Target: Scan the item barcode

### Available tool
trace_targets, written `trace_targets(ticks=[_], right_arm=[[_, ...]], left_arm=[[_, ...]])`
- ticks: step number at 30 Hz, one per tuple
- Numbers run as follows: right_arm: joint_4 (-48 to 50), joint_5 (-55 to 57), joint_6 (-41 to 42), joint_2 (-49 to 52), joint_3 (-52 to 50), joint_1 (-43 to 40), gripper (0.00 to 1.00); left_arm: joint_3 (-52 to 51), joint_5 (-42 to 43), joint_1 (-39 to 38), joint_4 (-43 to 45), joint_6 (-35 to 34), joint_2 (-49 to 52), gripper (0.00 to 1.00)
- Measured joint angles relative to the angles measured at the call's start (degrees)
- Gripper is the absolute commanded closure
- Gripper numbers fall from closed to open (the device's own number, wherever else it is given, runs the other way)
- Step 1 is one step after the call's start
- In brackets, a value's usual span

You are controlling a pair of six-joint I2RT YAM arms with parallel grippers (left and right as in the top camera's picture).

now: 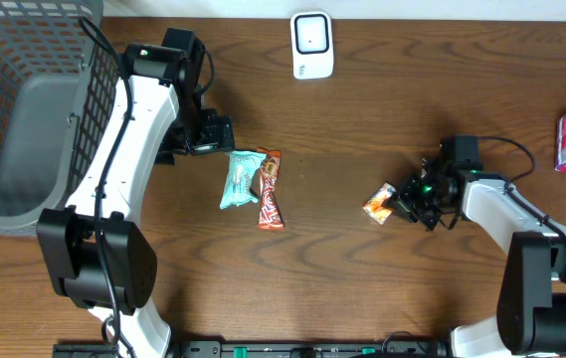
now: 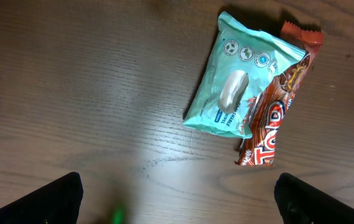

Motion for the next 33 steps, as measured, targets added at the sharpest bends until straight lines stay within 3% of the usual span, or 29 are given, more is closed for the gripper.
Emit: trace_targets(ticks=[19,33], right_arm=[[2.0,-6.2,-9.1,0.2,-0.7,3.9,0.99],[7.7,-35.0,-27.8,0.4,-0.8,3.9,0.99]], left_arm=[[0.0,0.0,0.0,0.0,0.0,0.0,0.02],[0.0,0.0,0.0,0.0,0.0,0.0,0.02]])
